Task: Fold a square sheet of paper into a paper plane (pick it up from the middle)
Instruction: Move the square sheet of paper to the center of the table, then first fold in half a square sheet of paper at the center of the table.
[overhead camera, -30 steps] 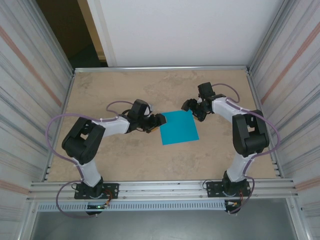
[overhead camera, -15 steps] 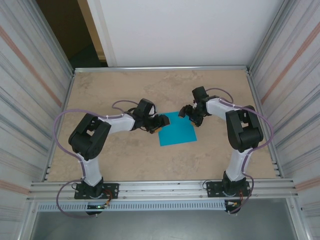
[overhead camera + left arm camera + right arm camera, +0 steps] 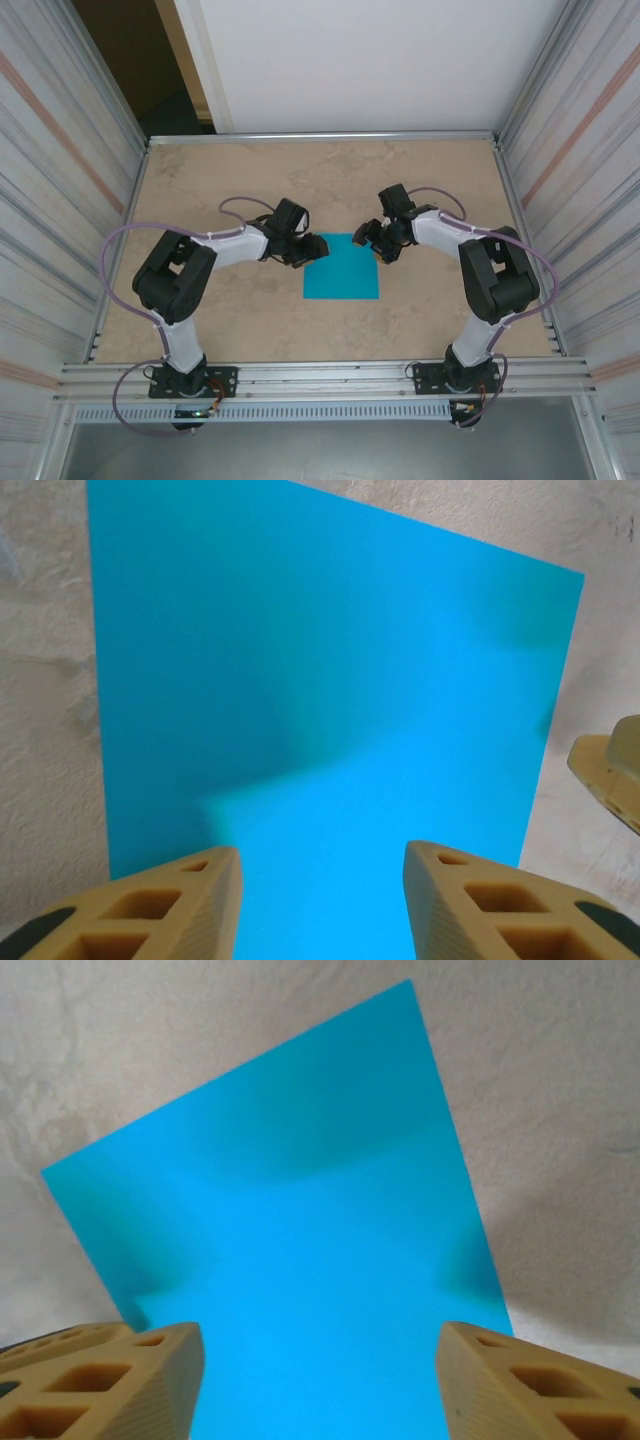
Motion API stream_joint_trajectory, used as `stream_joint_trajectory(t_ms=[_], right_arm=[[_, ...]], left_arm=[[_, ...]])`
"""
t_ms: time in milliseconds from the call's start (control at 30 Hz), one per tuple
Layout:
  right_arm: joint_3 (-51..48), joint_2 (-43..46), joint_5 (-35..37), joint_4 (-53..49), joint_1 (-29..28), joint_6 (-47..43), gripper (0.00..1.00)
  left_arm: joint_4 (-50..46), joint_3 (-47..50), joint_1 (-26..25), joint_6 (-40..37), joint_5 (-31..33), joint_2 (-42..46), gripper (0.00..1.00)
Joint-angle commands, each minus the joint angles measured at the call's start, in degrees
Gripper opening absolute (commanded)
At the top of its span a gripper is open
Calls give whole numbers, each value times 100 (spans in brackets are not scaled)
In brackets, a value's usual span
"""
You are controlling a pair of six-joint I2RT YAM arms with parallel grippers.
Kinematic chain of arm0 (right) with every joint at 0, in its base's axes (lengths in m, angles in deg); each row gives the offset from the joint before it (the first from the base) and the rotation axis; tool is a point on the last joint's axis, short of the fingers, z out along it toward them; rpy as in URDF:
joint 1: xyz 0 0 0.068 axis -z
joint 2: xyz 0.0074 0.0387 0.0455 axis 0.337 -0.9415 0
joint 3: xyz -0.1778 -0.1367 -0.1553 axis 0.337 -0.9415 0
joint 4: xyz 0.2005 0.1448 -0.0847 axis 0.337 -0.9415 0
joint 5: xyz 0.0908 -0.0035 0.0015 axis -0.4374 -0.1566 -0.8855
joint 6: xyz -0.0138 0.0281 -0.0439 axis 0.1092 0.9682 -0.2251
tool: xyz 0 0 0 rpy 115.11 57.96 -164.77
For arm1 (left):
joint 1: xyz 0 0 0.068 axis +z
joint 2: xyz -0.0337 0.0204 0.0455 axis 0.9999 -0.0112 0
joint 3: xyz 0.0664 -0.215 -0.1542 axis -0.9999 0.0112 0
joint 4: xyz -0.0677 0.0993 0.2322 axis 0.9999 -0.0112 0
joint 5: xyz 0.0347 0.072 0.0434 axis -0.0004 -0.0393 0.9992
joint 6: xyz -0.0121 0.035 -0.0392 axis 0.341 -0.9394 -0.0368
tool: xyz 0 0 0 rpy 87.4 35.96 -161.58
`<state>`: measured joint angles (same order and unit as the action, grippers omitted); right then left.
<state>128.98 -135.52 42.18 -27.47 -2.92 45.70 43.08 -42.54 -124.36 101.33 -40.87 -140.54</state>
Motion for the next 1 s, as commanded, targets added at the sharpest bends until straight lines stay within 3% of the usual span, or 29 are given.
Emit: stream_joint_trajectory(t_ms=[0, 400, 967], right_arm=[[-86, -54, -383, -28, 27, -264, 58], [-107, -375, -89, -380, -60, -607, 52], [-86, -787, -142, -133, -273, -586, 48]], left_arm=[[-116, -126, -33, -66, -77, 76, 46], [-9, 28, -27, 35, -87, -57, 46], [615, 685, 47, 356, -189, -150, 46]])
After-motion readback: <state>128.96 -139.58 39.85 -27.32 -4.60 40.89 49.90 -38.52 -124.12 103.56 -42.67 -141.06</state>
